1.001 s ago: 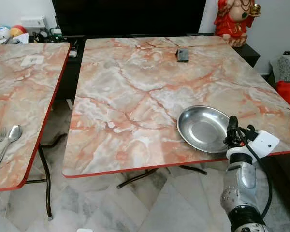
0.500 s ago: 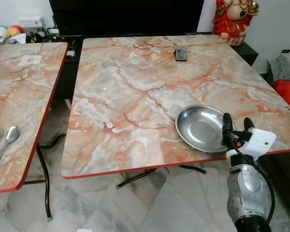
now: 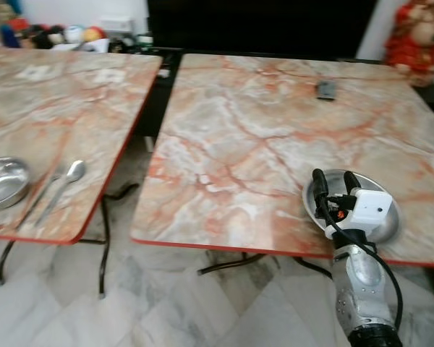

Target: Setting the table

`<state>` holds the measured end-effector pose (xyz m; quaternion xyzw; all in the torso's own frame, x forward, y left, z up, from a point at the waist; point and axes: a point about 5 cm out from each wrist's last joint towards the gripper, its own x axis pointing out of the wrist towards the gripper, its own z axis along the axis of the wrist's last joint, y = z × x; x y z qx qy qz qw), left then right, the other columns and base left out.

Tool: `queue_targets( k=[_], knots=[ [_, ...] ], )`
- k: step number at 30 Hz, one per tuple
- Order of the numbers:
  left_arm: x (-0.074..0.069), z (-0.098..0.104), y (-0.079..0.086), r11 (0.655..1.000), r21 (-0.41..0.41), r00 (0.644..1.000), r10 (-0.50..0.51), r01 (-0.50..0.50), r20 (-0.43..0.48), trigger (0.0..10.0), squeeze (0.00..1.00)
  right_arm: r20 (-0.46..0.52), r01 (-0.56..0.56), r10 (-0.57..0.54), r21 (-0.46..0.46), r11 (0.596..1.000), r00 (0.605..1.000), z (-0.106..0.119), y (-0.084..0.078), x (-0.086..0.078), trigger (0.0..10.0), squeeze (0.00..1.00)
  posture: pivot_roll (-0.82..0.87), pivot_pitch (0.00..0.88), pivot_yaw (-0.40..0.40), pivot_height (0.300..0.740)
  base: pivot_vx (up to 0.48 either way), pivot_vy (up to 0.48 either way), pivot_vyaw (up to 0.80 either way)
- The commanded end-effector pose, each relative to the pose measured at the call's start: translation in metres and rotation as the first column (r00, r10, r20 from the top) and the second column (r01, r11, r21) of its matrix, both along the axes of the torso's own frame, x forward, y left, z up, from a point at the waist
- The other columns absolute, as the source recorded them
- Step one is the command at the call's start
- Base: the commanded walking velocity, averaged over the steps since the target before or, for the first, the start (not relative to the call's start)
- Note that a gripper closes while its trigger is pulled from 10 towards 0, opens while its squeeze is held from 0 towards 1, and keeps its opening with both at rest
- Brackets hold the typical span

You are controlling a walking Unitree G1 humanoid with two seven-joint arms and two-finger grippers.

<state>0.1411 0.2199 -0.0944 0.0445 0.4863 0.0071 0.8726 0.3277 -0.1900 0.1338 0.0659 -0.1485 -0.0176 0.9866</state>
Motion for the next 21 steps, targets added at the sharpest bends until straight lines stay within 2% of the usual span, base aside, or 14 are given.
queue_targets(
  k=[1, 3, 6, 8, 19, 21],
  knots=[
    [0.000, -0.001, -0.003, 1.000, -0.006, 1.000, -0.011, 0.011, -0.012, 10.0, 0.00, -0.015, 0.021, -0.020, 0.020, 1.000, 1.000, -0.002, -0.006, -0.002, 10.0, 0.00, -0.01, 0.094, -0.049, 0.740, 0.000, 0.000, 0.00],
    [0.000, -0.001, -0.004, 1.000, -0.006, 1.000, -0.009, 0.009, -0.011, 10.0, 0.00, -0.028, 0.024, -0.023, 0.017, 1.000, 0.999, -0.005, -0.008, -0.002, 10.0, 0.00, -0.01, 0.087, -0.050, 0.740, 0.000, 0.000, 0.00],
    [0.012, 0.001, -0.013, 1.000, -0.013, 1.000, -0.013, 0.014, 0.012, 10.0, 0.00, -0.043, 0.044, -0.042, 0.042, 0.998, 0.998, -0.010, -0.006, -0.002, 10.0, 0.00, 0.00, 0.069, -0.046, 0.740, 0.000, 0.000, 0.00],
    [0.014, 0.002, -0.015, 1.000, -0.014, 1.000, -0.016, 0.016, 0.017, 10.0, 0.00, -0.049, 0.044, -0.042, 0.047, 0.998, 0.998, -0.012, -0.004, -0.002, 10.0, 0.00, 0.00, 0.056, -0.044, 0.740, 0.000, 0.000, 0.00],
    [0.018, 0.004, -0.015, 1.000, -0.024, 0.999, -0.016, 0.017, 0.032, 10.0, 0.00, -0.077, 0.063, -0.059, 0.059, 0.996, 0.995, -0.017, -0.003, -0.005, 10.0, 0.00, -0.01, 0.036, -0.040, 0.740, 0.000, 0.000, 0.00],
    [0.018, 0.004, -0.015, 1.000, -0.026, 0.999, -0.014, 0.015, 0.031, 10.0, 0.00, -0.078, 0.062, -0.057, 0.060, 0.996, 0.995, -0.018, -0.002, -0.005, 10.0, 0.00, 0.00, 0.037, -0.041, 0.740, 0.000, 0.397, 0.00]
  ],
)
